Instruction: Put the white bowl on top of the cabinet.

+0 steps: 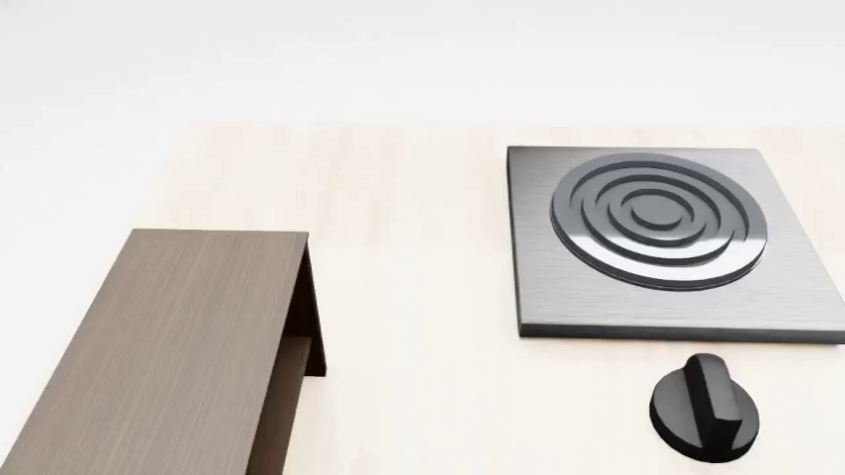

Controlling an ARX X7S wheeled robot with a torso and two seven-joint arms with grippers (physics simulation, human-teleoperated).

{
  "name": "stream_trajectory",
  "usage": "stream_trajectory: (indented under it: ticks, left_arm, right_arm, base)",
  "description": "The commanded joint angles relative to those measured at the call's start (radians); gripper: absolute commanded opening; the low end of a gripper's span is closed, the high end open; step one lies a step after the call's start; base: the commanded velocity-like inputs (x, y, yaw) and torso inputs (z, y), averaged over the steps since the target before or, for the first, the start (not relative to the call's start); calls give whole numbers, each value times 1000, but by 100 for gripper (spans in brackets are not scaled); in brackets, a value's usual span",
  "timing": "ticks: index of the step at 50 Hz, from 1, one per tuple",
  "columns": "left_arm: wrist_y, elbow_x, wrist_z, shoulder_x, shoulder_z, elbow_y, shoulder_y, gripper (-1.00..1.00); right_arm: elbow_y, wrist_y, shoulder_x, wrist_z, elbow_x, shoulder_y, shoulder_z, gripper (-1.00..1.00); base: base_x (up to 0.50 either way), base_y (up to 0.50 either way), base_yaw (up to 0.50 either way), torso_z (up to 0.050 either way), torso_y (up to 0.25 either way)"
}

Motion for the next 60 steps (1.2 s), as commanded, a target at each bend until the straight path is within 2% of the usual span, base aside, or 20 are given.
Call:
stream_trajectory:
  ticks: [1, 8, 34, 43, 48, 49, 60]
  left_arm:
    - [0, 0, -1, -2, 2, -2, -1, 100]
    - [-3, 0, -1, -3, 5, -6, -5, 100]
    - [-13, 8, -10, -7, 12, -14, -13, 100]
    - [-16, 9, -14, -9, 12, -10, -13, 100]
    - [-21, 11, -16, -11, 14, -12, -17, 100]
    - [-22, 11, -17, -12, 14, -13, -18, 100]
    - [-24, 11, -17, -13, 18, -19, -23, 100]
  right_arm:
    - [57, -30, -19, -33, -34, -27, -5, 100]
    - [73, -74, -18, -57, -43, -110, 28, 100]
    - [232, -164, -90, -155, -113, -214, 29, 100]
    - [295, -170, -112, -192, -136, -213, 10, 100]
    - [353, -125, -132, -257, -173, -168, -50, 100]
    - [359, -124, -135, -257, -177, -162, -54, -100]
    - [358, -97, -145, -268, -198, -108, -86, -100]
  base:
    - [0, 0, 0, 0, 0]
    - [0, 0, 0, 0, 0]
    - [0, 0, 0, 0, 0]
    - [0, 0, 0, 0, 0]
    - [0, 0, 0, 0, 0]
    - [0, 0, 0, 0, 0]
    - [2, 0, 1, -1, 0]
